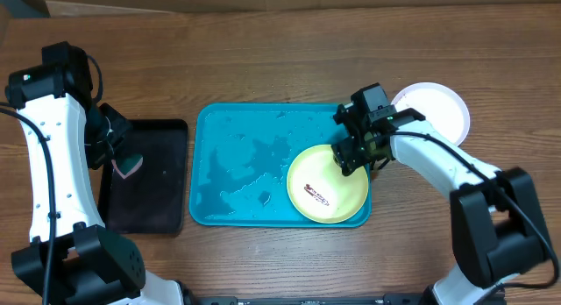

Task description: Clean dirty plates on tray and stack at the side

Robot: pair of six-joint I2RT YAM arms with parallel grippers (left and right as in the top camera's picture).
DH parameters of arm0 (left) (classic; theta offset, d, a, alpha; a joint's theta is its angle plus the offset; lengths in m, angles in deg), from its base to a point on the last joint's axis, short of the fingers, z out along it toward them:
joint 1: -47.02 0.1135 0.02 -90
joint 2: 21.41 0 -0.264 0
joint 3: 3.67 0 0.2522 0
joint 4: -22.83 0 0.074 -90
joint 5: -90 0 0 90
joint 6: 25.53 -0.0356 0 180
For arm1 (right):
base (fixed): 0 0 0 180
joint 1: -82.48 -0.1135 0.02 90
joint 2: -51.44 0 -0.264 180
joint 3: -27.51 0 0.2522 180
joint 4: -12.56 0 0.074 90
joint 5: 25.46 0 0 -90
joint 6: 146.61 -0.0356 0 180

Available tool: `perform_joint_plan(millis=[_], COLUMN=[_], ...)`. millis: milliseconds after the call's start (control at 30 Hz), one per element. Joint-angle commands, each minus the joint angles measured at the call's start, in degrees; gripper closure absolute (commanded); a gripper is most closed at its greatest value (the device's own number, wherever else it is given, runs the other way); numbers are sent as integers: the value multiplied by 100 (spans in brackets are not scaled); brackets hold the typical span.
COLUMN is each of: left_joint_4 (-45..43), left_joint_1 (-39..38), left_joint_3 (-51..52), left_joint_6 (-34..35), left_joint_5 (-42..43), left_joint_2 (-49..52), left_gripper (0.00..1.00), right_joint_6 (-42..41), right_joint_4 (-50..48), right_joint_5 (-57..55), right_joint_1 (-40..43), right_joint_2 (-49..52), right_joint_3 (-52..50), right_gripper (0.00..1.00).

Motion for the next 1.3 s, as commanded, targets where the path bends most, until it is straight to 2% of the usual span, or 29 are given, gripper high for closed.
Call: perform_joint_plan(millis=[0,67,167,467,533,600,700,767,900,1000,1133,1267], left_joint_4=[-35,-42,-39,-44,-44,-42,-44,-66,-170,-317,-492,-702], left_joint_1=[9,9,9,9,9,9,9,9,7,-37,-273,-708], left_joint_3=[68,68,70,70,70,70,70,70,94,177,323,581], left_joint_6=[-90,-90,-90,-90,-92,-92,-92,-127,-483,-1113,-1980,-2385], left_joint_5=[26,26,26,59,66,68,101,208,647,1419,2361,2879], left_joint_2=[22,22,22,22,22,22,22,22,22,22,44,46], left_gripper=[96,96,96,96,96,96,96,96,96,96,96,96], right_joint_6=[120,120,116,-116,-146,-199,-474,-702,-1709,-2568,-2833,-3206], right_joint_4=[-81,-118,-149,-166,-166,-170,-195,-219,-463,-710,-986,-1266], right_joint_5=[-35,-35,-31,-15,-13,-13,35,210,667,975,1001,885], right_joint_1=[4,4,4,4,4,4,4,2,2,-26,-232,-527], right_joint_2=[44,50,68,280,280,280,280,280,280,280,284,295], right_joint_3=[-7,-7,-9,-225,-225,-225,-225,-225,-225,-227,-227,-275], right_gripper=[35,41,58,60,64,72,91,95,96,96,96,96])
